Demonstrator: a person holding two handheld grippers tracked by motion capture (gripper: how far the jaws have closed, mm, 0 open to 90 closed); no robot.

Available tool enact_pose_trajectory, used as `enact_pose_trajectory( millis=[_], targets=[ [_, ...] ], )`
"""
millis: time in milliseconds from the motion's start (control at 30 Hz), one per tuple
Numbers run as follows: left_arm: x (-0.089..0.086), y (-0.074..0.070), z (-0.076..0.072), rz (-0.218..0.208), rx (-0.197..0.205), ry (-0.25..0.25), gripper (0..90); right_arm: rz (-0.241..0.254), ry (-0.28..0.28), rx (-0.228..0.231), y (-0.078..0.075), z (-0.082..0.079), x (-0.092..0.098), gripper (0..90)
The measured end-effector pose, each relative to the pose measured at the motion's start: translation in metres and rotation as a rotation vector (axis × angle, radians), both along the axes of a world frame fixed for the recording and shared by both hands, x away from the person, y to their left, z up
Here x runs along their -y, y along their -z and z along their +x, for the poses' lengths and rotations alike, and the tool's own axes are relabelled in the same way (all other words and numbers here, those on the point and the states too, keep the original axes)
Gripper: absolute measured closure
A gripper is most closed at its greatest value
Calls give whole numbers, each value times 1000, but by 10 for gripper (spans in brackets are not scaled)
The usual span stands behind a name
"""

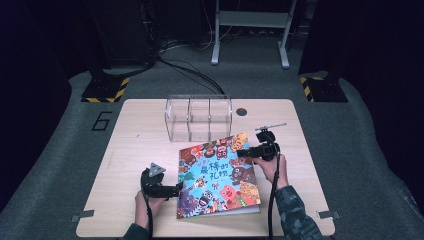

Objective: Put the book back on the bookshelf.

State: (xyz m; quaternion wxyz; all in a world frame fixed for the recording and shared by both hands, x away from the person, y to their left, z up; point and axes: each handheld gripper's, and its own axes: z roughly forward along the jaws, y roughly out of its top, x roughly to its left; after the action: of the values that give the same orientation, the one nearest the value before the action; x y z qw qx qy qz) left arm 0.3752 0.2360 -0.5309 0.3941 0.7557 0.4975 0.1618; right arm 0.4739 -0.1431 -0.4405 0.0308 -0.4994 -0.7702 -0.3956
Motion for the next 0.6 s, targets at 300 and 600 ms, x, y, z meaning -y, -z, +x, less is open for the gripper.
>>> enact_pose_trajectory(
  millis=[300,600],
  targets=[
    [-1,0,0,-9,-4,10,2,23,-21,-14,-7,18,-12,500],
    [-1,0,0,-16,-5,13,2,-8,-65,-10,-10,23,-28,543]
  ],
)
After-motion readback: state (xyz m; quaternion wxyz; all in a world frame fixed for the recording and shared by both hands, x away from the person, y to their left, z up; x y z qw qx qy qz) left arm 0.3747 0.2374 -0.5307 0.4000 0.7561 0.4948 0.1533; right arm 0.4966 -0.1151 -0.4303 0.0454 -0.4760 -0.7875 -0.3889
